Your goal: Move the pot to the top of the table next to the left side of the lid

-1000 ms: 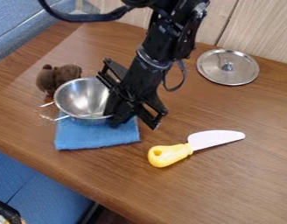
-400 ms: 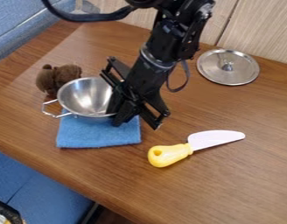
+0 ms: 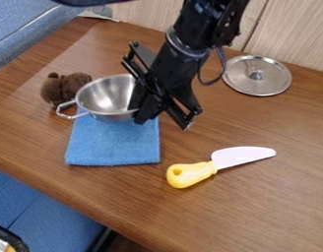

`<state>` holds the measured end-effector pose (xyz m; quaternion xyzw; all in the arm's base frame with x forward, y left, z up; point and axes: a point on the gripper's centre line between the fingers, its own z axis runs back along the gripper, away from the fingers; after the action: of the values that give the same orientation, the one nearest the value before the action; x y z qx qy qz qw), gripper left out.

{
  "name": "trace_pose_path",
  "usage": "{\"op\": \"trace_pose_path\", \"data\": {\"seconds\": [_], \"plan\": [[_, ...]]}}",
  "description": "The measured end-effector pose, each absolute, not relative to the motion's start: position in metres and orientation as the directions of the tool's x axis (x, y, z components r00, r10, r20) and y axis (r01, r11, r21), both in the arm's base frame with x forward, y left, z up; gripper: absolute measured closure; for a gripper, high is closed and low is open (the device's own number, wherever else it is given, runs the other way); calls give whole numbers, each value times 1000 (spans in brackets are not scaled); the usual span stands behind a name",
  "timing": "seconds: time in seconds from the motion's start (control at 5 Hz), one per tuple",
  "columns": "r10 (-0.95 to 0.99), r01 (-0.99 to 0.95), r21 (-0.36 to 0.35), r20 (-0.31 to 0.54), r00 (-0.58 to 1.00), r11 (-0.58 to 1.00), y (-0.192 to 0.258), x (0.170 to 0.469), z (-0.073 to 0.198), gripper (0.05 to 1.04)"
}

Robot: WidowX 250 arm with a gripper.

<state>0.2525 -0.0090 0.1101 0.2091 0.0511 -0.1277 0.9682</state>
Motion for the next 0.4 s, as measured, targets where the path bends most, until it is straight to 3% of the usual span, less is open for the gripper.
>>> {"op": "trace_pose_path", "data": {"seconds": [0.4], "plan": [[-228, 224, 424, -40, 973, 878, 3, 290, 135, 1011]]}}
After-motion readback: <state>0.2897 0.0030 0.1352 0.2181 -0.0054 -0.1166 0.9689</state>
